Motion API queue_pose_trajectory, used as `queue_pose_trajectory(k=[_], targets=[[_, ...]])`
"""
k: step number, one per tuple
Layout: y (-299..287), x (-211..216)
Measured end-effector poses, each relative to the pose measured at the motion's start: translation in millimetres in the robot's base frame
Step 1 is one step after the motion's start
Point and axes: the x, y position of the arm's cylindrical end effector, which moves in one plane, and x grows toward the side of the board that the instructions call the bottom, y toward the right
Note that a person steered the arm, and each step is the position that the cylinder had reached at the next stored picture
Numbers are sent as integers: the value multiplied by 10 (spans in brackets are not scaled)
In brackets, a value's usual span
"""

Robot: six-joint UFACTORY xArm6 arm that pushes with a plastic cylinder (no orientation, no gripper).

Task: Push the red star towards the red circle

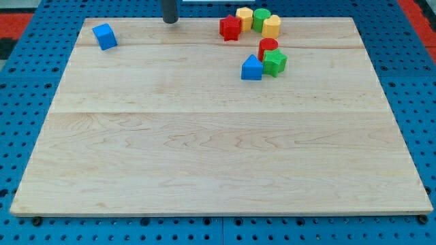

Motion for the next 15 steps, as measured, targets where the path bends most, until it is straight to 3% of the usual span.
queue_pose_trajectory(k=[6, 8, 9, 11, 13, 15], targets=[[992, 7], [1083, 638], [1098, 620], [936, 148], [1327, 734], [1763, 820]])
